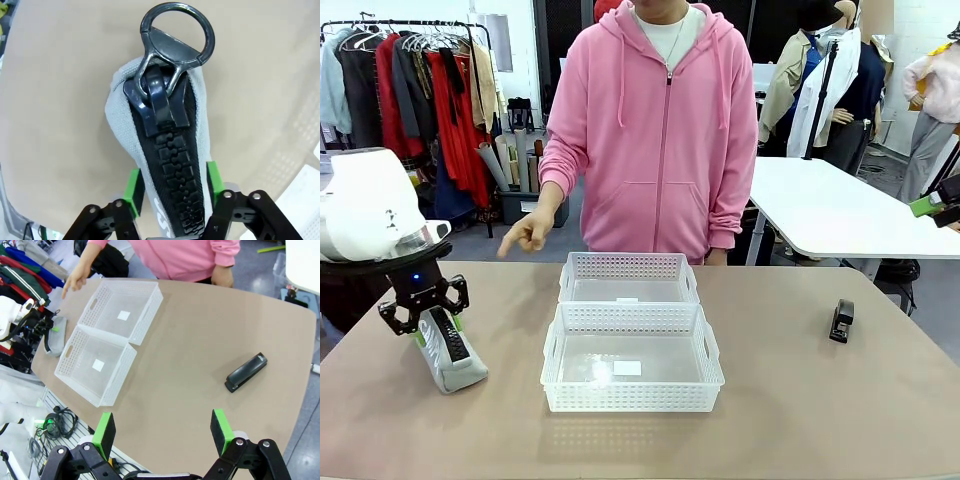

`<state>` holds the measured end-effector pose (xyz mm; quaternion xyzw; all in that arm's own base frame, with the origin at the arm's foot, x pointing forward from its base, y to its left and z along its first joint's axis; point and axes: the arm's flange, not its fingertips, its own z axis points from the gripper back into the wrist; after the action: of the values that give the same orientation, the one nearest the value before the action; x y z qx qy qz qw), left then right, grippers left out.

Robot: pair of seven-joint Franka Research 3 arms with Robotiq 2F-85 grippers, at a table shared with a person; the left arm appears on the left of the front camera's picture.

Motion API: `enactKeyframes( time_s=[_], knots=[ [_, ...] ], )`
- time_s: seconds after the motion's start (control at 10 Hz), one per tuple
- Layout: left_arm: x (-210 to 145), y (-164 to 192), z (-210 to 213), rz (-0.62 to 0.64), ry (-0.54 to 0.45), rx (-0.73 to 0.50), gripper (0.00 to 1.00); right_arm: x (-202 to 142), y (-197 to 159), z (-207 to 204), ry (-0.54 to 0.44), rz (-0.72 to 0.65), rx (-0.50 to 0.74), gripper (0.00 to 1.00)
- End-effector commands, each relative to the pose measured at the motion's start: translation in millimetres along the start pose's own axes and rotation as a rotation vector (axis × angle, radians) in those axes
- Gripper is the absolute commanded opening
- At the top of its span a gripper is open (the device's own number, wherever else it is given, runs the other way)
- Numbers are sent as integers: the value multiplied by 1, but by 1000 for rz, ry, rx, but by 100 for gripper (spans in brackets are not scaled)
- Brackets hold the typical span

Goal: Distribute items into two baskets.
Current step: Pick up the Pencil pouch that the person points to.

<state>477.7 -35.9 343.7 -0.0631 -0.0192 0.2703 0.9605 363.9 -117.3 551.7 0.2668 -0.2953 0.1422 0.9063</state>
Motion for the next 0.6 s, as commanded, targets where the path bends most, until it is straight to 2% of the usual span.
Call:
enactKeyframes(
  time_s=[0.0, 0.1, 0.5],
  knots=[
    [0, 6, 3, -18, 8, -15, 15, 2, 1, 0, -16, 1, 16, 100],
    [0, 6, 5, -22, 13, -14, 0, 2, 1, 0, -16, 1, 16, 100],
    [1, 5, 7, -21, 56, -27, 0, 2, 1, 0, -16, 1, 16, 100]
  ],
)
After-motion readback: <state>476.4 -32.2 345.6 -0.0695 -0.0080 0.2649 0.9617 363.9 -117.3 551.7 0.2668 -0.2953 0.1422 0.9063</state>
